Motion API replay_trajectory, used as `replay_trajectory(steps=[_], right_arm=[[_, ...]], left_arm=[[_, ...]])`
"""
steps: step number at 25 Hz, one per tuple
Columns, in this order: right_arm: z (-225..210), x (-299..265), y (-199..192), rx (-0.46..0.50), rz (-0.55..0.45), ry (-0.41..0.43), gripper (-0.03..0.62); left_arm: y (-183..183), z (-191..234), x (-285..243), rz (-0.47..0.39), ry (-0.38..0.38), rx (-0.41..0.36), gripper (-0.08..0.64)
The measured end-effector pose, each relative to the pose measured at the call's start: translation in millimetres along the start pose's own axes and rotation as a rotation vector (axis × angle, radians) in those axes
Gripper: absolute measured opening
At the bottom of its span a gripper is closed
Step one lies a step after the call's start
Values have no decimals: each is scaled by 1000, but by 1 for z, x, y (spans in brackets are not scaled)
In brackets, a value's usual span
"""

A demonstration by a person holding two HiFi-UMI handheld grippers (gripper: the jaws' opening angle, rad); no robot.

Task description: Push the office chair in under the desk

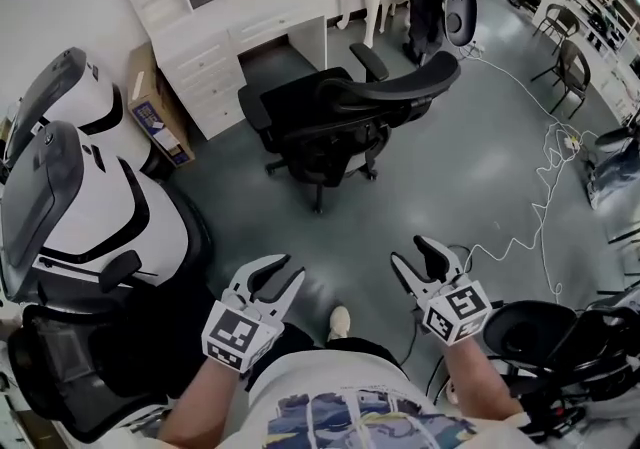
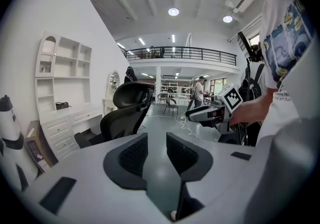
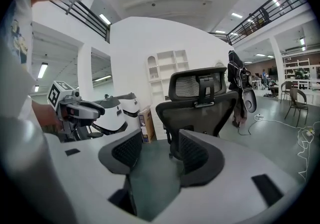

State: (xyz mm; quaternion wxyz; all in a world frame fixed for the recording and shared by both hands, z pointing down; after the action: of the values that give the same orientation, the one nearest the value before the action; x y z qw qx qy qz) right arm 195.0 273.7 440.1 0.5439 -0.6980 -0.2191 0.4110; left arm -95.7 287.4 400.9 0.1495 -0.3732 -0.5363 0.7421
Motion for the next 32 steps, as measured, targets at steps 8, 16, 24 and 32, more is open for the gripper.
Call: replay_trajectory(steps=[8,16,24,32], right_arm=[[-48,-35,16,-20,-22,-30,282],[-105,-87,53,-20,-55,-109,313],[-155,-135,76,-17,-37,-193,347],[-175,-166,76,-33,2,-233,360]], left_arm=[[15,30,-36,26,24,7,142],[34,89,-86,33,20,-16,186],[55,150,-151,70,-10,-53,249],[47,189,-207,139,-56,-115,291]])
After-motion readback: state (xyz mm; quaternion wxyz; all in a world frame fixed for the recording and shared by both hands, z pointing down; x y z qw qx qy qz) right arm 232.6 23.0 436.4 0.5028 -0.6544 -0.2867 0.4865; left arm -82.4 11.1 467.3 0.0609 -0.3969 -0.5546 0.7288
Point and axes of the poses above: the fingertips, and each gripper's own axes: x backward along the fingers, z to its left, y out of its top, the point moved 8 cm from there along x, backward along the fingers, and after that the axes turned 7 degrees about x, right-handed, at the moved point
